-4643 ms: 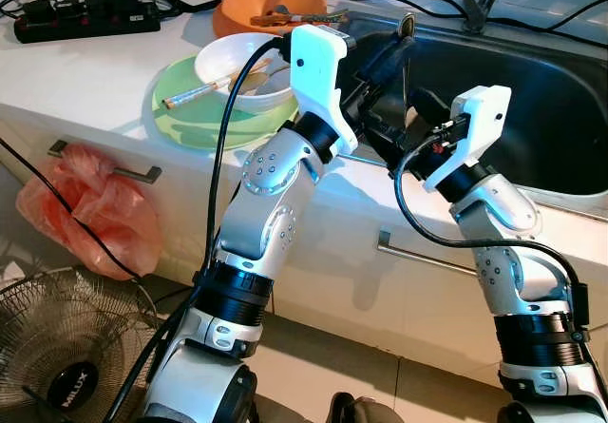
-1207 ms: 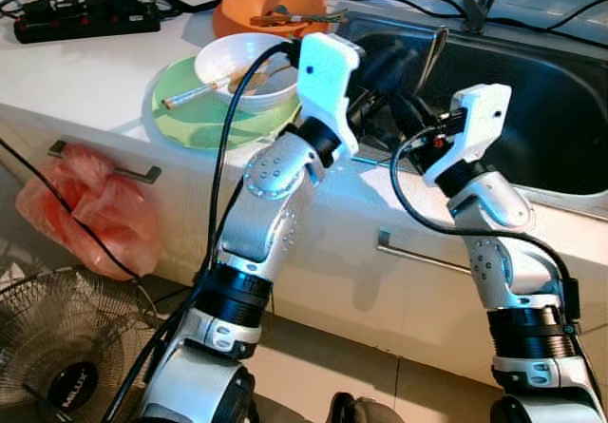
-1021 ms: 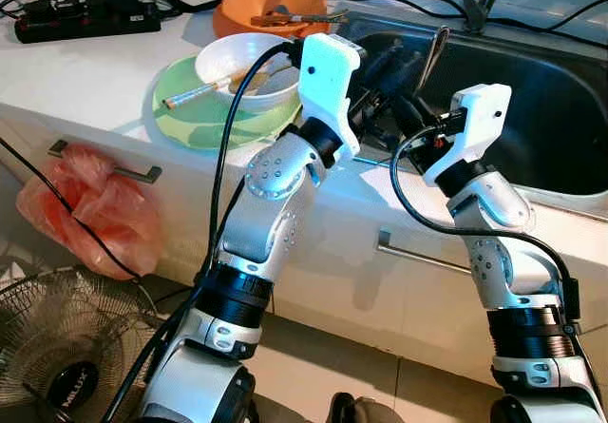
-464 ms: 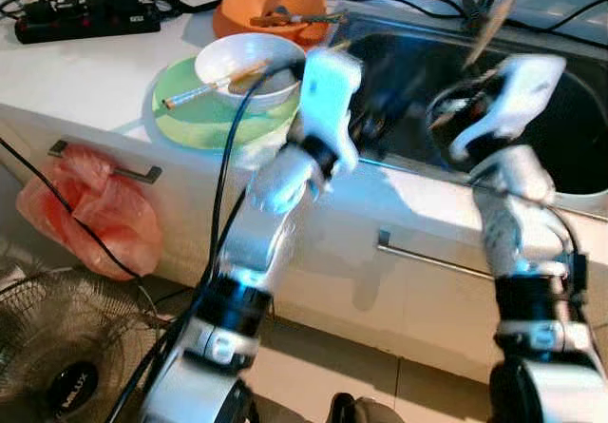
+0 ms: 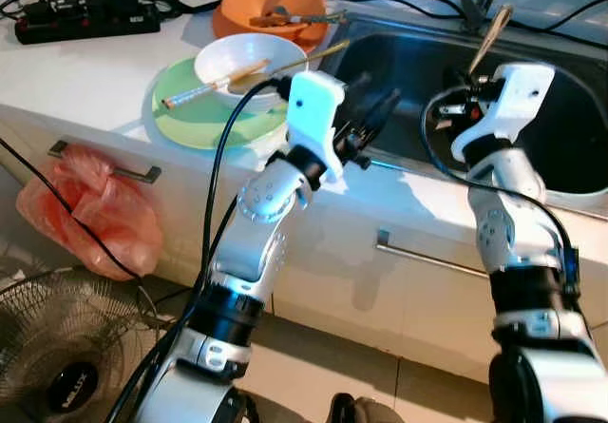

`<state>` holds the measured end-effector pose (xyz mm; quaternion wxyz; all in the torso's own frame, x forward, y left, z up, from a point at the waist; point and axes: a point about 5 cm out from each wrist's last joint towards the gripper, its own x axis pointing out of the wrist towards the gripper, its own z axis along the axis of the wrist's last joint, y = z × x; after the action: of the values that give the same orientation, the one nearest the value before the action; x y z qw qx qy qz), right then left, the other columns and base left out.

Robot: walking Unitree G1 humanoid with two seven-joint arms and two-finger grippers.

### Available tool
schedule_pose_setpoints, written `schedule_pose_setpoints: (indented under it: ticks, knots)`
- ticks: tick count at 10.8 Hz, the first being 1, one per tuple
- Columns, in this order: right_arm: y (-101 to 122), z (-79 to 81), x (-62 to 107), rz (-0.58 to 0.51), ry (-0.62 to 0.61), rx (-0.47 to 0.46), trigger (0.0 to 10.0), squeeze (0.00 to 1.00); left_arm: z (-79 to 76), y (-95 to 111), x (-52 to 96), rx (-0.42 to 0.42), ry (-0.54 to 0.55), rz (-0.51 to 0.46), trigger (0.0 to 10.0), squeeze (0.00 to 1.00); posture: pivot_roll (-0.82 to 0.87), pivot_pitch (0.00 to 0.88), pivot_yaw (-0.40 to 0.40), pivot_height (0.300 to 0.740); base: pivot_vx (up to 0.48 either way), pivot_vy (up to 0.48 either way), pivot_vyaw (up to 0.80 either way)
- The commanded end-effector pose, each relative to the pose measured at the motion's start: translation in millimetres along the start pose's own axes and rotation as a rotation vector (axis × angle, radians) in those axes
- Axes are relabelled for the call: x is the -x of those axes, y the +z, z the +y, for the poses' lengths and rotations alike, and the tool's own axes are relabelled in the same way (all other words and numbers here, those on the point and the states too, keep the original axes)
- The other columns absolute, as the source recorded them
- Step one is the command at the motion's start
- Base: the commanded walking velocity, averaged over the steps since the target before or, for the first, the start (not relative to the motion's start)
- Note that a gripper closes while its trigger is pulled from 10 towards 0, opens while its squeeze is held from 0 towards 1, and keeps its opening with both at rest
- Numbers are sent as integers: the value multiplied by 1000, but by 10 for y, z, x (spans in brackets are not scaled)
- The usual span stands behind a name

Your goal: Kitchen organization

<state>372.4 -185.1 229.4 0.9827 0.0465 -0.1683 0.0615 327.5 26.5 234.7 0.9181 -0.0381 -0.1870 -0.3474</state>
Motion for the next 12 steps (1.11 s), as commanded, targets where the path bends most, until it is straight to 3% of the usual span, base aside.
schedule_pose_setpoints:
  ticks: [1, 7, 12]
  knots:
    - [36, -94, -18, -19, -38, 15, 10000, 0, 40, -67, 48, -10, 38, 21, 10000, 0, 13, 119, -25, 740, 0, 0, 0]
    - [-143, -169, -35, 10, -79, 11, 10000, 0, 275, -435, 315, -36, 232, 105, 10000, 0, 16, 126, -25, 740, 0, 0, 0]
    - [-220, -221, -47, 28, -97, 16, 10000, 0, 303, -530, 375, -32, 264, 110, 10000, 0, 18, 135, -28, 740, 0, 0, 0]
